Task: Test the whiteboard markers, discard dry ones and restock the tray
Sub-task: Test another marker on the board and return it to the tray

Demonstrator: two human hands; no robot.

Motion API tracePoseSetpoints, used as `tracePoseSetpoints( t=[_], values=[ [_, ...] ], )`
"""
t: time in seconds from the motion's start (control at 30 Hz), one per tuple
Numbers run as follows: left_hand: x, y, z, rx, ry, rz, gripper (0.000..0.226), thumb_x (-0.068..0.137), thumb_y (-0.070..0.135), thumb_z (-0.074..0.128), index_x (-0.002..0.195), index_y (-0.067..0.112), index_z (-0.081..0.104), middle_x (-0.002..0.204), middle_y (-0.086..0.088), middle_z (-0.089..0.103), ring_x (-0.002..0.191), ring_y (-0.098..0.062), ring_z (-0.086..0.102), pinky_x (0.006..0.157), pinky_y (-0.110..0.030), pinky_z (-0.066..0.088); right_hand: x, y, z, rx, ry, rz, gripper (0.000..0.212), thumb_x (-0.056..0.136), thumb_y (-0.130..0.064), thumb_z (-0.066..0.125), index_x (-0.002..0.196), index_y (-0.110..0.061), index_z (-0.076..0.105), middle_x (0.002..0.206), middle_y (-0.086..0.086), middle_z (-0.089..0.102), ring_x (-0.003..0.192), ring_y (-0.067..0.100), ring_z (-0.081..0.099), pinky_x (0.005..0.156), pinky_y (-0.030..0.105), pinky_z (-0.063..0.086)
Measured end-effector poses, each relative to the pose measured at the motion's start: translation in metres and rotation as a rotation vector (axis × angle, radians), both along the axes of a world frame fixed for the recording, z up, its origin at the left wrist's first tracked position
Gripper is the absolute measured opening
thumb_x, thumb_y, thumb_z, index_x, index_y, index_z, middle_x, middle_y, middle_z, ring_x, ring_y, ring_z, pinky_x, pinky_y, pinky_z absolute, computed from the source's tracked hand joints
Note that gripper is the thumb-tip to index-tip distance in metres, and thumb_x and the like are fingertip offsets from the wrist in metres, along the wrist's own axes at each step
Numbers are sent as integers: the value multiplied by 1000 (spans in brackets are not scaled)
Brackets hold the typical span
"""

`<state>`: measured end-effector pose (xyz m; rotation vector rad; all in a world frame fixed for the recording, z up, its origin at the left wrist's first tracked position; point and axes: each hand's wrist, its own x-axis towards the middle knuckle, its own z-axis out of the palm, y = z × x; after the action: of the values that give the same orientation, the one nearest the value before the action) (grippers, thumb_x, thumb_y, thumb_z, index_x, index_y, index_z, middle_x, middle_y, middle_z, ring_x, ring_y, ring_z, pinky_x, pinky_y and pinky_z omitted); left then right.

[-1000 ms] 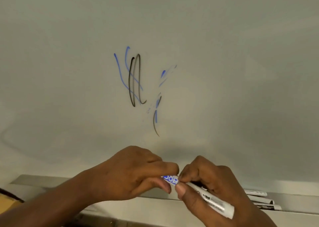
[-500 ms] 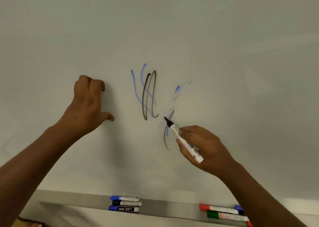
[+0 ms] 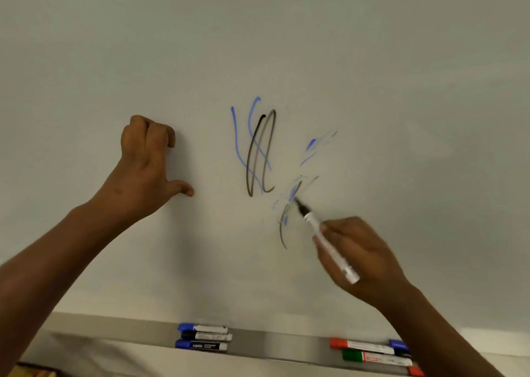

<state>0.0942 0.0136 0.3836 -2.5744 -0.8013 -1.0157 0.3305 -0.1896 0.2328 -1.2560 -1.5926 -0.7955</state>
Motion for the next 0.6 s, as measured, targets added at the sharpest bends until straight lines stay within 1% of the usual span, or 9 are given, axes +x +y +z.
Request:
tracePoseSetpoints(
  t=[0.07, 0.1, 0.17, 0.23, 0.27, 0.37, 0.47, 0.53, 0.6],
  values=[
    [0, 0, 1, 5, 5, 7, 92, 29, 26, 95, 101, 2, 43, 104, -27, 41, 91, -11, 21, 74, -34, 33, 0, -2, 8, 171, 184, -33, 19, 75, -3, 76, 89, 7, 67, 87, 19, 70, 76, 22, 64, 70, 28, 53],
    [0, 0, 1, 9, 7, 6, 93, 29, 26, 95, 101, 2, 43, 103, -24, 40, 91, -9, 20, 74, -34, 33, -4, -1, 8, 188, 203, -28, 18, 74, -2, 75, 88, 6, 67, 85, 19, 70, 76, 23, 63, 72, 26, 53],
    [0, 2, 1, 17, 13, -1, 93, 28, 27, 95, 100, 2, 43, 100, -15, 37, 91, -7, 18, 75, -33, 31, -16, 8, -2, 63, 37, 13, 13, 78, -3, 72, 88, 3, 68, 85, 17, 70, 72, 27, 63, 71, 32, 52],
    [-1, 3, 2, 23, 18, -8, 93, 27, 28, 95, 99, 4, 42, 99, -16, 37, 90, -9, 20, 75, -33, 30, -20, 13, -9, -63, -133, 34, 10, 82, -6, 70, 89, 1, 69, 84, 13, 69, 69, 27, 62, 66, 37, 50],
    [-1, 3, 2, 26, 18, -12, 93, 26, 28, 95, 99, 4, 41, 98, -18, 38, 90, -11, 21, 75, -34, 30, -18, 13, -7, -56, -101, 34, 12, 82, -7, 70, 91, 0, 68, 85, 12, 69, 70, 26, 61, 66, 37, 50],
    [0, 2, 1, 19, -3, -16, 92, 27, 25, 95, 99, 4, 42, 100, -25, 40, 89, -13, 23, 73, -35, 32, -14, 7, 10, 142, 184, -3, 18, 80, -8, 70, 93, -3, 58, 85, 13, 65, 71, 23, 61, 65, 32, 51],
    [1, 2, 0, 17, -16, -19, 92, 26, 23, 96, 98, 6, 42, 102, -27, 41, 88, -20, 27, 72, -36, 34, -26, 2, 22, 170, 280, -10, 15, 77, -7, 72, 85, 2, 63, 76, 13, 65, 67, 18, 59, 63, 22, 49],
    [1, 3, 1, 18, -8, -13, 92, 25, 22, 96, 98, 7, 41, 101, -27, 41, 87, -24, 30, 71, -37, 35, -34, -2, 31, 143, 330, 3, 16, 81, -15, 67, 84, 0, 63, 74, 6, 63, 66, 10, 56, 62, 11, 45],
    [2, 1, 1, 3, -8, 20, 92, 25, 20, 96, 99, 4, 44, 102, -27, 40, 85, -29, 34, 69, -38, 36, -31, -9, 46, 190, 459, -15, 14, 83, -24, 63, 88, -13, 58, 73, -9, 58, 69, 3, 59, 61, 4, 43]
  ],
)
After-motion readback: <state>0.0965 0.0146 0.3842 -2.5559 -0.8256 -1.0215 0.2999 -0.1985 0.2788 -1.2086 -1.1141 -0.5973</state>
